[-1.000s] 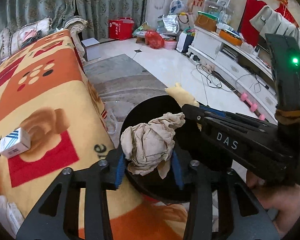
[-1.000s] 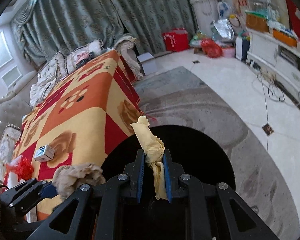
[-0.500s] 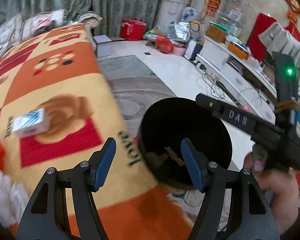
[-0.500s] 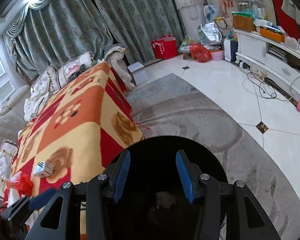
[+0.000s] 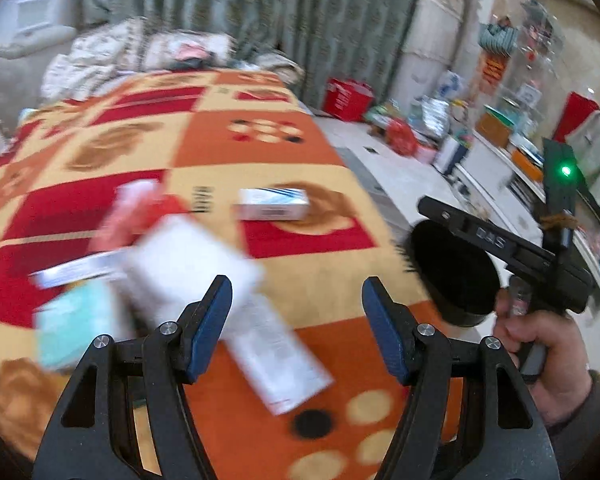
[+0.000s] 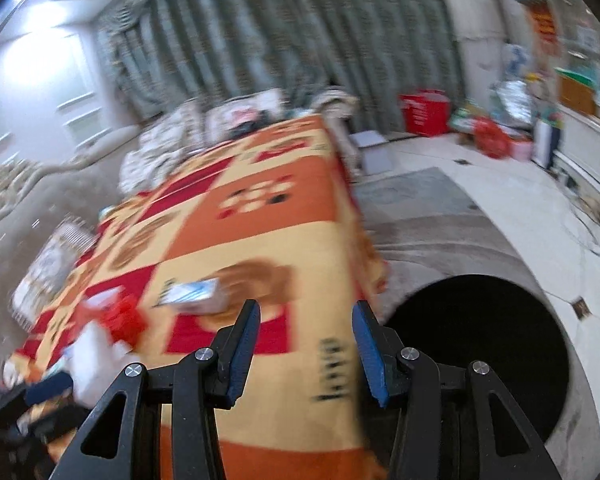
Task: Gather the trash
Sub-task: 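Move both open tools back over the items on the blanket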
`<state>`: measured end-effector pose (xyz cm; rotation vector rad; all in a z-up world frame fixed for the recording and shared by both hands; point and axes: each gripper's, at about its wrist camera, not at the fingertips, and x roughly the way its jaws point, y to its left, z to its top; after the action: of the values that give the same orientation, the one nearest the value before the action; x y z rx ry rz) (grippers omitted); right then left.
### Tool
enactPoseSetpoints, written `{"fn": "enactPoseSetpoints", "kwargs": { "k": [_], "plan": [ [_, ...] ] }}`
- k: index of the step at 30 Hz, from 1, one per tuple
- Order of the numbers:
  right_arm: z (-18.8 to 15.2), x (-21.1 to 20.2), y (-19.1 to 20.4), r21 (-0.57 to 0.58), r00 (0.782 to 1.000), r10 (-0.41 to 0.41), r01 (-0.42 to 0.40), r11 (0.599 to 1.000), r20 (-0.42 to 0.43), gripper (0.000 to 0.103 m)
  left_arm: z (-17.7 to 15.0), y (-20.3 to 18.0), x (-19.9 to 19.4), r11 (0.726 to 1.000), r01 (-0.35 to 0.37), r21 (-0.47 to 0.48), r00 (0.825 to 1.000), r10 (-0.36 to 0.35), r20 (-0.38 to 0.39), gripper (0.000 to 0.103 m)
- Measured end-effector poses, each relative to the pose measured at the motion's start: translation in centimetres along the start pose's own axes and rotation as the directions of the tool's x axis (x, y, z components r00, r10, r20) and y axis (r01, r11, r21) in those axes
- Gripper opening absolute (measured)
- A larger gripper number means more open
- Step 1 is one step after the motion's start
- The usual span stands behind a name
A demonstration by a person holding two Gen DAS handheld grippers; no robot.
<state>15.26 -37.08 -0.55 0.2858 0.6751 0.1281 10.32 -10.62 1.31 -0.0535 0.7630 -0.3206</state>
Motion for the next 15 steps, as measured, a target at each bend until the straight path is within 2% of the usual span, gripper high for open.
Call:
{"fn": "enactPoseSetpoints", "kwargs": {
  "k": [5,7,9,12,15],
  "plan": [
    [-1.4,0.6,5.8,-0.112,0.992,0.124,-0.124,0.986,-0.005,0.051,-1.2,6.3,-3.6,0.994,-0.075,-0.074,0.994,0.08,0.072,0.067],
    [-1.9,0.6,7.9,-0.151,0.982,0.19,-0.188,0.97,-0.001,0.057,-1.6,8.6,-4.5,0.99,-0.09,-0.11,0.99,0.101,0.097,0.07],
    [-2.4,0.8,9.8,-0.194,0.968,0.251,-0.245,0.95,0.004,0.073,-2.1,11.3,-5.0,0.985,-0.103,-0.141,0.986,0.12,0.117,0.071],
    [-3.2,1.3,12.6,-0.268,0.952,0.306,-0.294,0.918,0.004,0.077,-2.7,14.5,-4.7,0.983,-0.102,-0.152,0.985,0.121,0.124,0.071],
    [-4.1,2.7,15.2,-0.321,0.938,0.343,-0.342,0.883,-0.054,0.077,-2.7,16.4,-3.4,0.991,-0.072,-0.117,0.992,0.084,0.098,0.071]
  ]
}}
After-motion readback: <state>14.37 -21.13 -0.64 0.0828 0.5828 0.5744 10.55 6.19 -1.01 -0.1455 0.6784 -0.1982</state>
